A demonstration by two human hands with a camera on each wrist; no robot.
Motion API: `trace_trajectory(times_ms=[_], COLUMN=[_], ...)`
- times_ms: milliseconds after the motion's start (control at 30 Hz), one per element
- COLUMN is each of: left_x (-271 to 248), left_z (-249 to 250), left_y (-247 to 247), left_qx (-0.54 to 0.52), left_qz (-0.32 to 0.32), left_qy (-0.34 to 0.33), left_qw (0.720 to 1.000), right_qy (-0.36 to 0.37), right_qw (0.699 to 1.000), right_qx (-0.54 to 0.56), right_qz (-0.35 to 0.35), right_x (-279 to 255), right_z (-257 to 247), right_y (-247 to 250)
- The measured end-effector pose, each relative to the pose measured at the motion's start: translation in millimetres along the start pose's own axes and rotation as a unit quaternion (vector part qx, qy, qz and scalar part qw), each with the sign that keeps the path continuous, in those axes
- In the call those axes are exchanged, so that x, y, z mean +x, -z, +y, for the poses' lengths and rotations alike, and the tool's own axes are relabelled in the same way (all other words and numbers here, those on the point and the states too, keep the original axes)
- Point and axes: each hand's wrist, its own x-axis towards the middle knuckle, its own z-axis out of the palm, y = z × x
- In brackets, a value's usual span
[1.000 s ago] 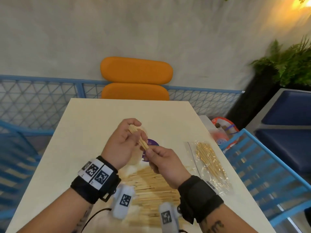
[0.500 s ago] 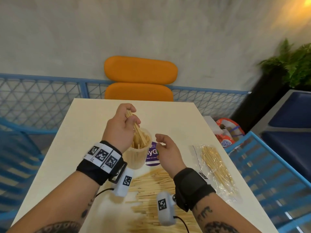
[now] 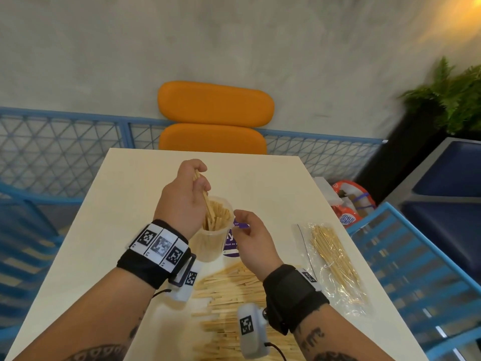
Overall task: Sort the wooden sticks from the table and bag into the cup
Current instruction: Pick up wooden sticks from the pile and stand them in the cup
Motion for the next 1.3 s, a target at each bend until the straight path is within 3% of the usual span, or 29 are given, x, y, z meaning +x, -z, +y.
trace_trajectory(times_ms=[133,233,367,500,667,833,967,1100,1200,1300], left_x=[2,6,5,2,5,0,-3,-4,-7,-16], left_z=[3,1,-10,-30,-38,-41,-52,-63,-68,-72], left_y=[1,-4,-16,-22,-20,-19,-14,-13,-12,-10], left_qx=[-0.041,-0.043,0.018,0.106,0.178,0.129,-0.03,-0.04,-0.01,0.06], left_qz=[0.066,0.061,-0.034,-0.153,-0.211,-0.27,-0.227,-0.198,-0.172,-0.223], left_qy=[-0.013,-0.012,-0.002,0.0,-0.015,-0.004,-0.02,-0.05,-0.043,-0.034], left_qw=[0.997,0.997,0.999,0.983,0.961,0.954,0.973,0.978,0.984,0.972], right_qy=[-0.003,0.004,0.013,0.023,0.04,0.049,0.081,0.181,0.246,0.26], right_qw=[1.0,1.0,0.999,0.998,0.996,0.992,0.989,0.961,0.912,0.887], right_qx=[-0.009,-0.021,-0.042,-0.05,-0.08,-0.111,-0.127,-0.206,-0.328,-0.381], right_qz=[0.0,-0.004,-0.002,-0.009,-0.011,-0.011,-0.003,-0.028,-0.031,-0.007], right_x=[0,1,3,2,2,0,-2,-9,-10,-7], right_z=[0,2,5,6,6,6,4,9,16,18], right_y=[1,2,-1,1,-2,-7,-9,-10,-11,-10])
